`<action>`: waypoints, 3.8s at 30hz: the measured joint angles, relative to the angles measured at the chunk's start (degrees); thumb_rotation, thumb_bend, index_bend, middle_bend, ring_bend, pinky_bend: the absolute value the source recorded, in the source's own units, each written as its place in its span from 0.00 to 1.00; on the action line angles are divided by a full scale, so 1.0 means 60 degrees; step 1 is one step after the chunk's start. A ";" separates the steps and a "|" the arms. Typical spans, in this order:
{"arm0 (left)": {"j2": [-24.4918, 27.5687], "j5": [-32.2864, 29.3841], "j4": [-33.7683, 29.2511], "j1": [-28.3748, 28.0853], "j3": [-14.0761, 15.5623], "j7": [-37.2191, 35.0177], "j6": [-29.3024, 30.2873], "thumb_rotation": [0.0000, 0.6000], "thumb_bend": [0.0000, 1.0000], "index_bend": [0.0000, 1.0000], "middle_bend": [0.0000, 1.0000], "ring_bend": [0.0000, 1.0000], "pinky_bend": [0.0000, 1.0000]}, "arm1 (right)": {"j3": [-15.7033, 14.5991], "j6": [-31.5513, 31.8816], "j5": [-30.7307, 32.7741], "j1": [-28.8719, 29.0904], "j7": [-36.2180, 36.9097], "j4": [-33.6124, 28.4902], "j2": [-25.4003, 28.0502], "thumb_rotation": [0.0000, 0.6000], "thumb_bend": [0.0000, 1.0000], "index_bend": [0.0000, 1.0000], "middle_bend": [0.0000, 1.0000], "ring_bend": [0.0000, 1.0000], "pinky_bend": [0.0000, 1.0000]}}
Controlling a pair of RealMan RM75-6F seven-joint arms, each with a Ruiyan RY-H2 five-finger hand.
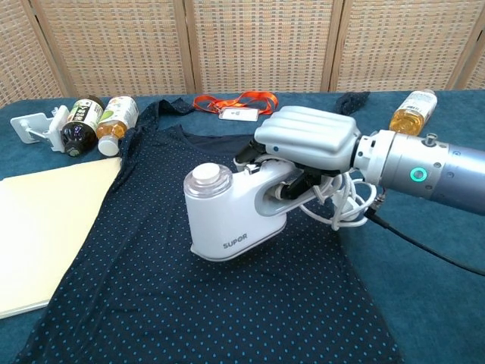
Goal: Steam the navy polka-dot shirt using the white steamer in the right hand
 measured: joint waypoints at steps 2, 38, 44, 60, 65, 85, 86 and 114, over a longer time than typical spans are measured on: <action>-0.0018 -0.0039 0.0009 -0.0009 -0.0009 0.0023 -0.0019 1.00 0.00 0.00 0.00 0.00 0.00 | -0.0137 0.0216 -0.0201 0.0015 0.0290 0.0440 -0.0300 1.00 1.00 0.77 0.63 0.71 1.00; -0.0181 -0.0159 -0.0009 -0.0078 0.0030 0.0370 -0.0100 1.00 0.00 0.00 0.00 0.00 0.00 | -0.1537 0.1929 -0.1111 -0.0711 0.1766 0.5195 -0.2593 1.00 1.00 0.77 0.64 0.71 1.00; -0.0193 -0.0147 -0.0020 -0.0064 0.0036 0.0403 -0.0059 1.00 0.00 0.00 0.00 0.00 0.00 | -0.1493 0.1848 -0.0810 -0.0933 0.2094 0.5924 -0.2417 1.00 1.00 0.77 0.64 0.71 1.00; -0.0293 -0.0131 -0.0088 -0.0101 0.0076 0.0638 -0.0090 1.00 0.00 0.00 0.00 0.00 0.00 | -0.1748 0.2180 -0.0716 -0.1243 0.2554 0.6081 -0.2221 1.00 1.00 0.77 0.64 0.71 1.00; -0.0268 -0.0149 -0.0087 -0.0054 0.0066 0.0591 0.0000 1.00 0.00 0.00 0.00 0.00 0.00 | -0.1900 0.2302 -0.0834 -0.1218 0.2536 0.5839 -0.2339 1.00 1.00 0.77 0.64 0.71 1.00; -0.0296 -0.0171 0.0004 -0.0075 0.0079 0.0553 -0.0065 1.00 0.00 0.00 0.00 0.00 0.00 | -0.2788 0.3342 -0.1787 -0.1227 0.2155 0.4634 -0.2300 1.00 1.00 0.77 0.64 0.71 1.00; -0.0296 -0.0169 -0.0005 -0.0073 0.0080 0.0567 -0.0059 1.00 0.00 0.00 0.00 0.00 0.00 | -0.2783 0.3298 -0.1766 -0.1245 0.2147 0.4653 -0.2293 1.00 1.00 0.77 0.64 0.71 1.00; -0.0344 -0.0288 -0.0048 -0.0137 0.0062 0.0695 -0.0168 1.00 0.00 0.00 0.00 0.00 0.00 | -0.0727 0.1611 0.0547 -0.0848 0.2158 0.6370 -0.2204 1.00 1.00 0.77 0.64 0.71 1.00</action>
